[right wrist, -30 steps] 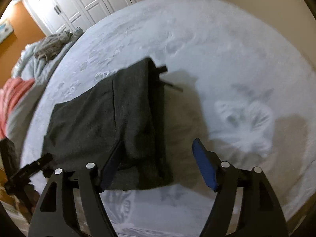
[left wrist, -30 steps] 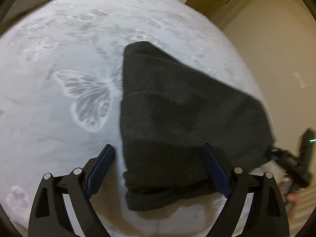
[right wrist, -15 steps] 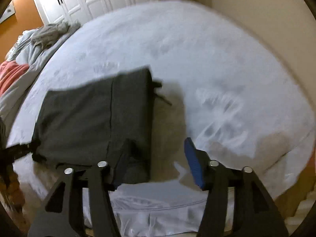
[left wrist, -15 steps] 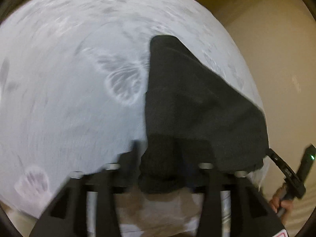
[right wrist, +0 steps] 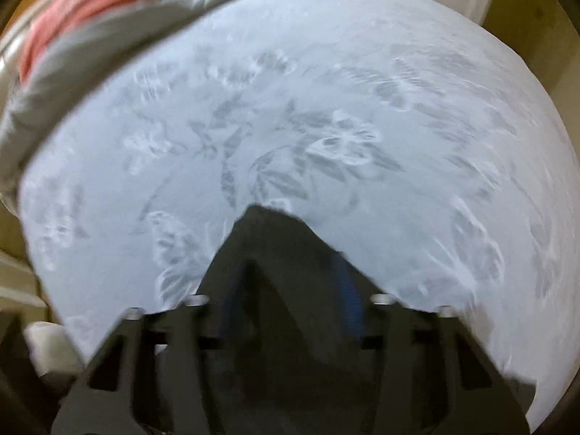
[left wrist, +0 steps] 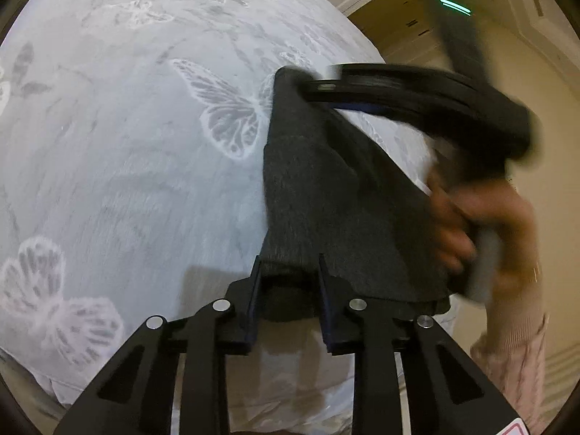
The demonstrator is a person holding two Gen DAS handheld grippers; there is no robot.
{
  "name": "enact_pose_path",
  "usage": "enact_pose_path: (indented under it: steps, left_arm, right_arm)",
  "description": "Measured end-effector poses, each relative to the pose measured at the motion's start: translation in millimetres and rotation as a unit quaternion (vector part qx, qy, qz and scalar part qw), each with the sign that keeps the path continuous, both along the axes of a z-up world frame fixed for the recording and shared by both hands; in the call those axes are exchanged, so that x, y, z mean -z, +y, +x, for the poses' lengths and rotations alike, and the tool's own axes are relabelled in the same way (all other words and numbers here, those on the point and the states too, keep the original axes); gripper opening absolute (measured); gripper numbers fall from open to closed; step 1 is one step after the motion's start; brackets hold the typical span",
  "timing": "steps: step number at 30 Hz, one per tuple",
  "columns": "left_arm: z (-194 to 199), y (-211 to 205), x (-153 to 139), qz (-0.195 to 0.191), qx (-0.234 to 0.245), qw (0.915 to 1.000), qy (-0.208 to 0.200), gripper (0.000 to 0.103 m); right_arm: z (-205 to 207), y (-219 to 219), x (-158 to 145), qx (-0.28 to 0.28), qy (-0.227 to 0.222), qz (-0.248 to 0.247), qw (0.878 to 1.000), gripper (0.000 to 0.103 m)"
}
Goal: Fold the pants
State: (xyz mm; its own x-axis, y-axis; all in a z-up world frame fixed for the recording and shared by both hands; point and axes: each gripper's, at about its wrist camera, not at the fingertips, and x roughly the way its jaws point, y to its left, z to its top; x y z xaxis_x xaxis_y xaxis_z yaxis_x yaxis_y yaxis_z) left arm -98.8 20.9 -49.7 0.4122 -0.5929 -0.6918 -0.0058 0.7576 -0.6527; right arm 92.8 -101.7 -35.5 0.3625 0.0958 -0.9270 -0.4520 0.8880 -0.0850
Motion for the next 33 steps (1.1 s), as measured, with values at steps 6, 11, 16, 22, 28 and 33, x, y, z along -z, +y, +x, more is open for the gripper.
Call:
enact_pose_path:
  steps: [6, 11, 16, 22, 28, 33]
  left_arm:
    - [-22, -2, 3, 0.016, 0.015, 0.9998, 0.004, 0.022]
    - [-30, 13, -17, 0.01, -0.001, 0.9998, -0.016, 0.03]
    - [-5, 17, -42, 0.033, -0.027, 0.9977, -0.053, 0.058]
    - [-32, 40, -46, 0.068, -0.04, 0.996, -0.04, 0.06]
    - [-59, 70, -65, 0.181, -0.091, 0.9779, -0.05, 0.063]
    - [-62, 83, -74, 0.199, -0.082, 0.9746, -0.062, 0.066]
  right_arm:
    - [13, 2, -13, 0.053, -0.077, -0.037, 0.995, 0.033]
    - [-58, -50, -61, 0.065, -0.126, 0.05, 0.989, 0.038]
    - [-134, -148, -68, 0.136, -0.144, 0.041, 0.979, 0.041]
    - [-204, -114, -55, 0.015, -0.129, 0.063, 0.99, 0.041]
    - [-207, -12, -32, -0.119, -0.143, 0.037, 0.982, 0.04]
    - [-176, 21, -8, -0.131, -0.14, 0.008, 0.981, 0.033]
